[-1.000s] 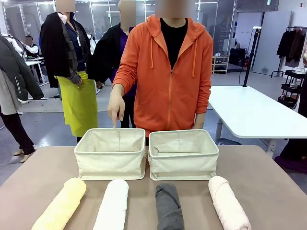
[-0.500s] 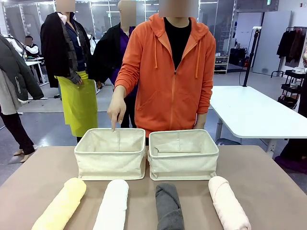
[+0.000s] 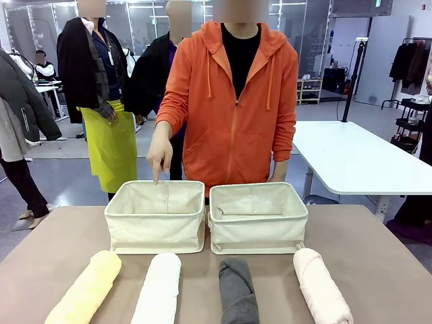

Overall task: Divide the towels into two baskets.
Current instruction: Pick up one hotel-folded towel and place it in the Fabric basket indicated by the person.

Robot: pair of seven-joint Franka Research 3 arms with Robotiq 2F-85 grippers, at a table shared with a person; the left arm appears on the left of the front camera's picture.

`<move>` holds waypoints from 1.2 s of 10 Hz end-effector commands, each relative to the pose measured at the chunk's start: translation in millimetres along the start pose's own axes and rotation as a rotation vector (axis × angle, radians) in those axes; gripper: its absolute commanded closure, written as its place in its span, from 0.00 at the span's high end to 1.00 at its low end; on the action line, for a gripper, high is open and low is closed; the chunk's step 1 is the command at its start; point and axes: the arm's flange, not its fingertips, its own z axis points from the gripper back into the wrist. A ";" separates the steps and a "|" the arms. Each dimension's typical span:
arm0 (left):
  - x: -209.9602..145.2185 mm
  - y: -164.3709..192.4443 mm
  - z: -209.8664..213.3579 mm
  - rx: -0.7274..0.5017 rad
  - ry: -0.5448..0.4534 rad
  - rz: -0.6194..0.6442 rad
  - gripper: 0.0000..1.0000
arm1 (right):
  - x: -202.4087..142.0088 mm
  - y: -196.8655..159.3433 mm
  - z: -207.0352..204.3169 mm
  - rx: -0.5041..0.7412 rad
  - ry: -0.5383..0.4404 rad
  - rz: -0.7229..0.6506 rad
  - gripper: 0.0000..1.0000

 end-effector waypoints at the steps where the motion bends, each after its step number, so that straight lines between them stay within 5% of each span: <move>1: 1.5 1.5 1.3 -0.018 -0.012 -0.003 1.00 | 1.3 0.9 2.1 0.012 -0.003 0.008 1.00; 2: 0.0 0.0 0.0 0.000 0.000 0.000 1.00 | 1.3 0.9 2.1 0.012 -0.003 0.008 1.00; 4: -16.8 -66.3 -34.2 0.101 0.199 -0.147 1.00 | 1.3 0.9 2.1 0.012 -0.003 0.008 1.00; 8: -52.6 -133.2 -104.5 0.367 0.563 -0.331 1.00 | 1.3 0.9 2.1 0.012 -0.003 0.008 1.00; 12: -92.5 -149.6 -170.2 0.512 0.780 -0.441 1.00 | 1.3 0.9 2.1 0.012 -0.003 0.008 1.00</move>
